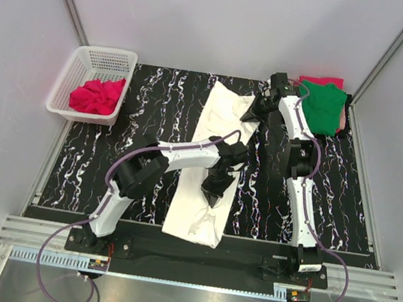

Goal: Fold and stack the t-shirts
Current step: Fold the tshirt

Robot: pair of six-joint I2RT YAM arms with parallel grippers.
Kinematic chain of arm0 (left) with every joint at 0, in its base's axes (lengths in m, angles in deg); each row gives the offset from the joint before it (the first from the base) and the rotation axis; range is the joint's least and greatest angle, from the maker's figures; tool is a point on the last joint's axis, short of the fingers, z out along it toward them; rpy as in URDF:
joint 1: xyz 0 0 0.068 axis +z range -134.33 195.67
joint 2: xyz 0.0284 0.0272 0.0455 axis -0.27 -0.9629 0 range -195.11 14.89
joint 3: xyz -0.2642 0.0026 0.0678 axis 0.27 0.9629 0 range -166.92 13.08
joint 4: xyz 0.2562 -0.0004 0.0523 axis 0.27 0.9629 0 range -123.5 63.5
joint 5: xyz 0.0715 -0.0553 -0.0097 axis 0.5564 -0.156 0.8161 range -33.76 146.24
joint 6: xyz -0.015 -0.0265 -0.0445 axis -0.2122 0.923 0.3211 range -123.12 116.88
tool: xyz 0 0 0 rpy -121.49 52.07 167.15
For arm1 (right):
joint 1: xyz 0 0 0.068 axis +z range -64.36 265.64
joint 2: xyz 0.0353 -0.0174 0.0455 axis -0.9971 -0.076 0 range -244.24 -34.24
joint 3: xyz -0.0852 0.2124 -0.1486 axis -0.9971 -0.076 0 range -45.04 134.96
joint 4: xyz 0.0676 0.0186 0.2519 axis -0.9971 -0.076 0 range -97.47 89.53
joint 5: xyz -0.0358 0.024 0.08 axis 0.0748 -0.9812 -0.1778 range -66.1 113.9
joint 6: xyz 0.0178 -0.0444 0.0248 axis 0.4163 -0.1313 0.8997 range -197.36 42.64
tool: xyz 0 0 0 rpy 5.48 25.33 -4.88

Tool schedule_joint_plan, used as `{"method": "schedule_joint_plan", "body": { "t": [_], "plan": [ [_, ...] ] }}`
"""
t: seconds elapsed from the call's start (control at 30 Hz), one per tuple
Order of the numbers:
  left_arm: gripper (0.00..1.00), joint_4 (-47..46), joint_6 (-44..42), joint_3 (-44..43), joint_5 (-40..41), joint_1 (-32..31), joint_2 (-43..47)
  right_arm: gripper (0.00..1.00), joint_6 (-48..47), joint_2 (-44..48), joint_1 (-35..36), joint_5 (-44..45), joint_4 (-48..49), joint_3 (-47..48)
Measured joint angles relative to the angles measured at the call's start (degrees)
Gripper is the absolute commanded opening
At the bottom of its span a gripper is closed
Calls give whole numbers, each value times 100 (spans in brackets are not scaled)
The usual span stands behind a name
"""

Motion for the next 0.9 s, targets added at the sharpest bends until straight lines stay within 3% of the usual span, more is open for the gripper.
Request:
{"method": "schedule_joint_plan", "body": {
  "t": [0.13,0.27,0.3,0.33,0.6,0.8,0.9],
  "plan": [
    [37,-9,-4,7,105,-9,9,31,-103,48,0,-57,68,-39],
    [42,-179,116,417,448,83,426,37,-212,168,-13,50,57,-160],
    [50,-186,138,575,562,179,616,37,-243,205,-20,83,55,-197],
    [51,-177,153,686,643,286,791,37,-269,258,-28,118,44,-240],
    [50,-140,149,909,1290,1606,2330,37,-376,1443,-170,227,-98,-1156],
    [50,-181,85,1445,1331,1554,2575,35,-409,2999,-129,452,-535,-2221],
    [50,-109,31,1733,1338,1521,2597,36,-450,3803,214,750,-774,-3016]
  ]
}}
